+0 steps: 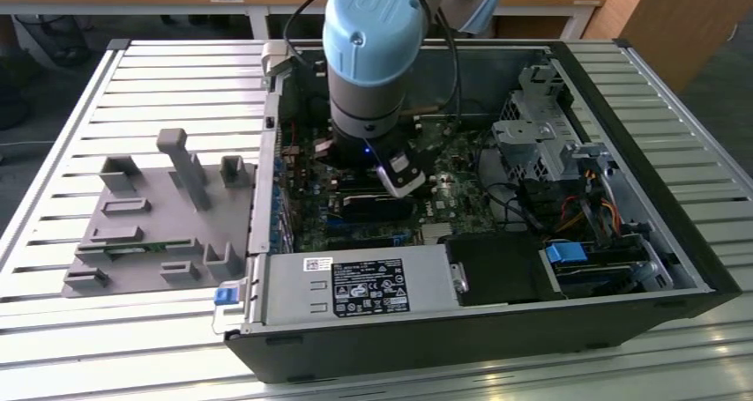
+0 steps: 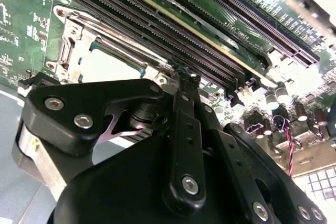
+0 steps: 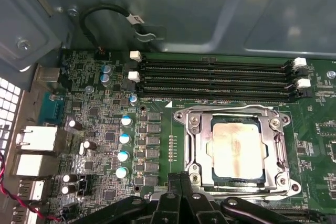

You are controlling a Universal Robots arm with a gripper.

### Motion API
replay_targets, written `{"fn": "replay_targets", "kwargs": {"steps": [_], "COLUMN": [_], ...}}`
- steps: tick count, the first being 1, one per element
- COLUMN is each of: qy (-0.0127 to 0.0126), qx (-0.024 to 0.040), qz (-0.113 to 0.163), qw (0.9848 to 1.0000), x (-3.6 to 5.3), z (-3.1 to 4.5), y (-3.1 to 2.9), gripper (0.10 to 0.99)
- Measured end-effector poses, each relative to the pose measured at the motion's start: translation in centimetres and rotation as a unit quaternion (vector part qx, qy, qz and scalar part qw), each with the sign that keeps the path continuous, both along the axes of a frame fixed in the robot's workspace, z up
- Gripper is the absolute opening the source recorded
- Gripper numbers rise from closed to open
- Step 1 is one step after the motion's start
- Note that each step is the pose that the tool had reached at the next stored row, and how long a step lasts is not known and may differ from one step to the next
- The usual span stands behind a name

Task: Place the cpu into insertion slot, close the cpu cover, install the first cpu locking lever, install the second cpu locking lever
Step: 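Install the second cpu locking lever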

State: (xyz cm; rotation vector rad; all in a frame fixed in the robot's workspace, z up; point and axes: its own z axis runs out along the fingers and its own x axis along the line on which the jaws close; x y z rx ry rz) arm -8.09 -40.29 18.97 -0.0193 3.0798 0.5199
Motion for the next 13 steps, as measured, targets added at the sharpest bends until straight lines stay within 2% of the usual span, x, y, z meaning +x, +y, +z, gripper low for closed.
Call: {"fn": "replay_targets", "kwargs": {"steps": [13], "qy": [0.0001], "qx": [-0.0002], "qz": [0.0], "qw": [1.0], "x": [-0.03], "z": [1.45], "y": [-0.01], "gripper": [0.106]}}
